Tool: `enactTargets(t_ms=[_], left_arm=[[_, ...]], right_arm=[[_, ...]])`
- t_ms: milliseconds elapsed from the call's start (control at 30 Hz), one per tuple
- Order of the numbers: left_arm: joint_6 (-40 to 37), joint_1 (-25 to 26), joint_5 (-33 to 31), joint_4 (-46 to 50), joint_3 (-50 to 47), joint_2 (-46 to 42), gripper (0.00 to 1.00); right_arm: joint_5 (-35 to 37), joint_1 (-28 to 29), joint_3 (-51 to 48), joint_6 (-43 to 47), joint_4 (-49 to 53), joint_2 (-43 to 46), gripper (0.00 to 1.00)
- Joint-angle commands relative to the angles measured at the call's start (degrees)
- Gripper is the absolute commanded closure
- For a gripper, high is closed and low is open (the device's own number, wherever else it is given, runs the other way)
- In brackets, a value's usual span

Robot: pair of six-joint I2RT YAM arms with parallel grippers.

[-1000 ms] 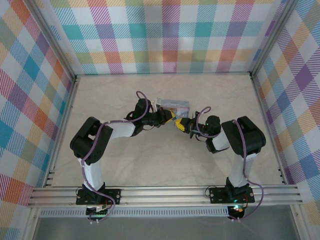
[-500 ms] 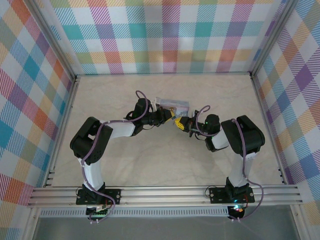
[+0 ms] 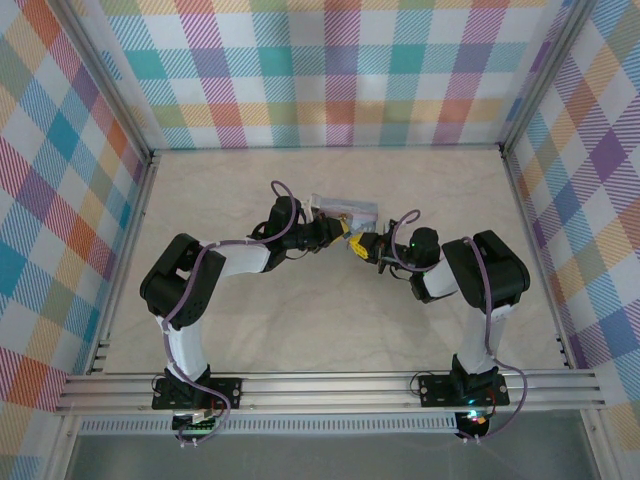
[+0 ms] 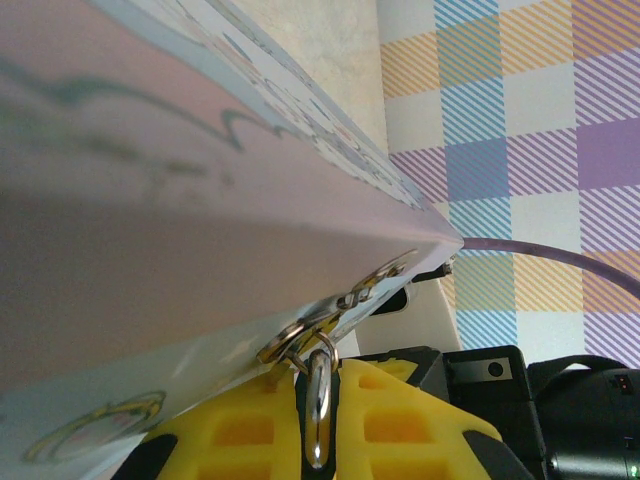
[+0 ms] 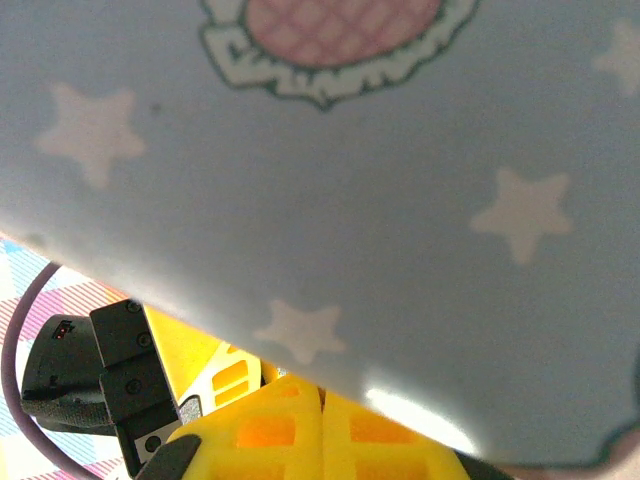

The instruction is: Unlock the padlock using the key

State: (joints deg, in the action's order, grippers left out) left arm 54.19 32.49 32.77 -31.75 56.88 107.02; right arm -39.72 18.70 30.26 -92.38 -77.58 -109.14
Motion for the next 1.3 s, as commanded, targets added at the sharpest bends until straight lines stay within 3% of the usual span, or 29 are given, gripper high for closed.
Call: enactTargets(t_ms=[0, 300, 600, 767, 900, 1000, 1133, 1267], left_arm=[[-1.0, 4.9, 11.9, -0.5, 0.5, -0.5, 0.98], [-1.7, 4.5, 8.9, 1.8, 0.0, -1.1, 0.97], [-5.1, 2.9, 3.0, 8.2, 0.3, -2.1, 0.96], [-5.3, 2.8, 1.9, 9.1, 0.8, -2.0, 0.96], [-5.8, 2.8, 1.3, 10.6, 1.4, -2.6, 0.96], [-6.2, 2.8, 1.3, 11.6, 2.0, -2.8, 0.96], [-5.9, 2.8, 1.2, 12.5, 2.5, -2.8, 0.96], [-5.5, 2.8, 1.4, 12.5, 2.8, -2.9, 0.95]], right_arm=[[6.2, 0.1, 3.9, -0.2, -2.2, -0.3, 1.0], [5.6, 0.1, 3.4, 2.9, 1.0, 0.0, 1.0], [3.7, -1.0, -2.7, 6.5, 1.6, 1.9, 0.74], [1.7, -2.7, -7.0, 11.8, 7.0, 6.3, 0.71], [-0.1, -3.2, -8.3, 21.2, 21.5, 13.9, 0.7], [0.5, -3.1, -7.3, 30.4, 38.6, 22.0, 0.7], [5.2, -3.0, -2.8, 45.7, 65.5, 33.4, 0.69], [12.5, -1.2, 2.2, 57.8, 82.5, 39.5, 0.69]])
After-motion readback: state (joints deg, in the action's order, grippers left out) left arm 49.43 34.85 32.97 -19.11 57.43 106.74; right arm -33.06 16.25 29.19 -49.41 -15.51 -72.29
